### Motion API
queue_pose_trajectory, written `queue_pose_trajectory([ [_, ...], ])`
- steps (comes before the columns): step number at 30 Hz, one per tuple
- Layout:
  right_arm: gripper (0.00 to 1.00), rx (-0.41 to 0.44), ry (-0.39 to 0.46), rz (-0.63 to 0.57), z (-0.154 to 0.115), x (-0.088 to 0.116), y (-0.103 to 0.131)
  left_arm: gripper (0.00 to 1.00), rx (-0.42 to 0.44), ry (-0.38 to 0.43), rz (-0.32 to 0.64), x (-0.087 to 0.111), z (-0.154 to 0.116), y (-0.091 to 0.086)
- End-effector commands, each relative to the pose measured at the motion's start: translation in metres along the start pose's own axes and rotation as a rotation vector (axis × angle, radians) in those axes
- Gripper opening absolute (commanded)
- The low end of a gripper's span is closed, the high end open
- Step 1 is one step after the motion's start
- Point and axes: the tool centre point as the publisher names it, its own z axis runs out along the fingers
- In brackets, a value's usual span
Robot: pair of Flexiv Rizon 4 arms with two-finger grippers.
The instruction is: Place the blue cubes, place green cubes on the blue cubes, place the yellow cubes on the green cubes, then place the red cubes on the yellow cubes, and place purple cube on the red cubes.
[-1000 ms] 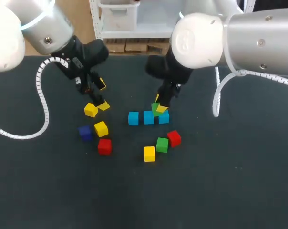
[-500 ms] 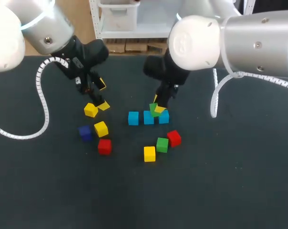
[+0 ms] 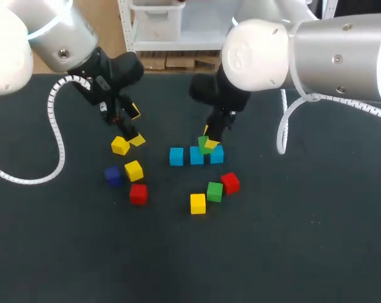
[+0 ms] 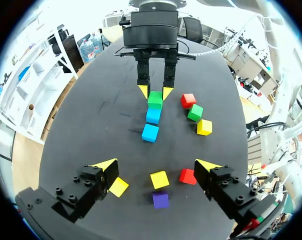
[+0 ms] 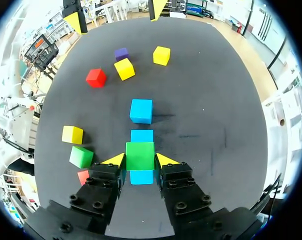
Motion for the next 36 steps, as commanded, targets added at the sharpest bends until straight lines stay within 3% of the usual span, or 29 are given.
queue_pose_trajectory([
  [1, 0.0, -0.007, -0.001, 0.0, 0.0003, -0.0006, -0.0034, 1.0, 0.0, -0.003, 0.002, 0.0007, 0.0003, 0.0005],
  [20, 0.0, -0.02, -0.001, -0.003, 0.0028, -0.0016, -0.004, 1.0, 0.0, -0.003, 0.002, 0.0007, 0.0003, 0.0005],
  [24, 0.15, -0.022, -0.002, -0.002, 0.0024, -0.0018, -0.004, 1.0, 0.0, -0.003, 0.002, 0.0007, 0.0003, 0.0005],
  [36, 0.32, -0.023, -0.001, 0.0, -0.0001, 0.0009, -0.0021, 1.0, 0.0, -0.003, 0.002, 0.0007, 0.0003, 0.0005],
])
